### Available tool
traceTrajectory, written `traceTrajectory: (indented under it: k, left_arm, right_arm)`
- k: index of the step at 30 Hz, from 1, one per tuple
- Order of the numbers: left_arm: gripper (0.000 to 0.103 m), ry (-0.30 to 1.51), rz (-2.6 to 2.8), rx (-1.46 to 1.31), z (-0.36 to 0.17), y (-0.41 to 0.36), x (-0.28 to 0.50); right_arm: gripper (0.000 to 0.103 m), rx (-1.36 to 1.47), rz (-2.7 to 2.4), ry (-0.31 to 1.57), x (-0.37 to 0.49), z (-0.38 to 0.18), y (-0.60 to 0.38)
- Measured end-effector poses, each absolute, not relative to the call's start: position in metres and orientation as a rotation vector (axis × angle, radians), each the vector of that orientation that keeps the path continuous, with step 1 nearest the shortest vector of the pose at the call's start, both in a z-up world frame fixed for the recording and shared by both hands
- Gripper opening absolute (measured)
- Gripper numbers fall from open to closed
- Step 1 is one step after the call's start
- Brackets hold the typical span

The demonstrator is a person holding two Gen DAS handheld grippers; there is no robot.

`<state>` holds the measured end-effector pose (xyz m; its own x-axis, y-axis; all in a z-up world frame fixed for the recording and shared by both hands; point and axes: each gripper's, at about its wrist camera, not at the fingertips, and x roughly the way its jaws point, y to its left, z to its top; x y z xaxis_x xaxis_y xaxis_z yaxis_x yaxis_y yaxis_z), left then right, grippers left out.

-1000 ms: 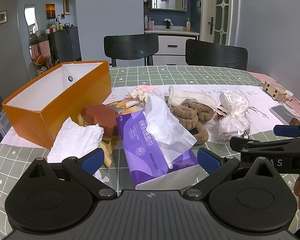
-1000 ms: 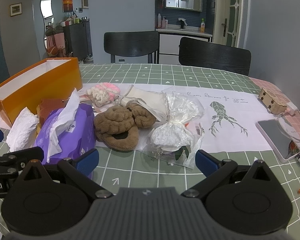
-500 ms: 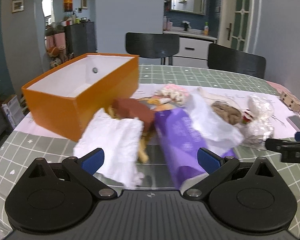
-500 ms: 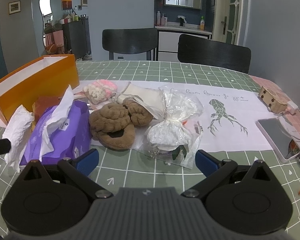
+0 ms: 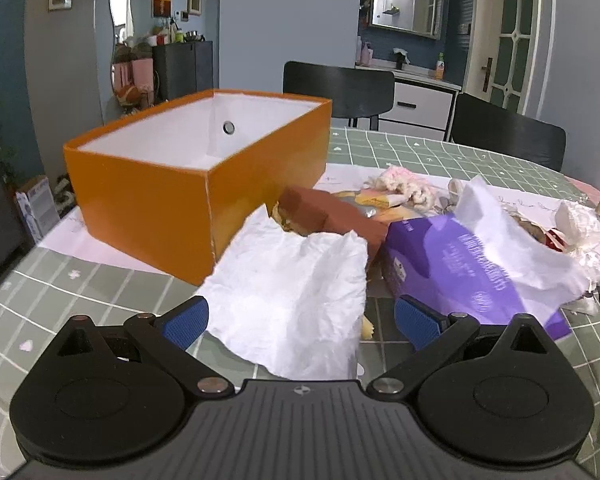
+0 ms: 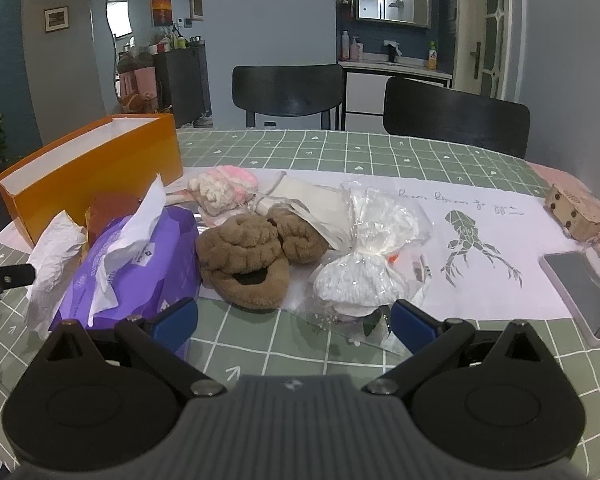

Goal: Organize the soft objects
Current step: 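Reach the left gripper to the crumpled white tissue while the right gripper approaches the plastic bag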

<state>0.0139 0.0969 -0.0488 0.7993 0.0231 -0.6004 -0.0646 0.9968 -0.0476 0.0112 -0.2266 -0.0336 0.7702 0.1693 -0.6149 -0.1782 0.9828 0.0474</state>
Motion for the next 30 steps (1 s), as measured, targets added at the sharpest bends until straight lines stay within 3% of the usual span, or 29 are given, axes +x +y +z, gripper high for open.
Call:
traceTrajectory:
  k: [10, 24, 30]
  left_arm:
    - [0.103, 0.646, 0.117, 0.055, -0.068, 0.105, 0.039]
    - [0.102, 0.676, 0.015, -0.157, -0.088, 0.149, 0.046]
    - [0.082, 0.683, -0.014, -0.173, -0.092, 0.154, 0.04]
  right_arm:
    - [0.101, 0.014, 0.157, 0.684, 0.02, -0.04, -0.237]
    - [0.101, 0.067, 0.156, 0.699, 0.039, -0.05, -0.252]
    - [0.1, 0.125, 0.122, 0.726, 0.057, -0.057, -0.264]
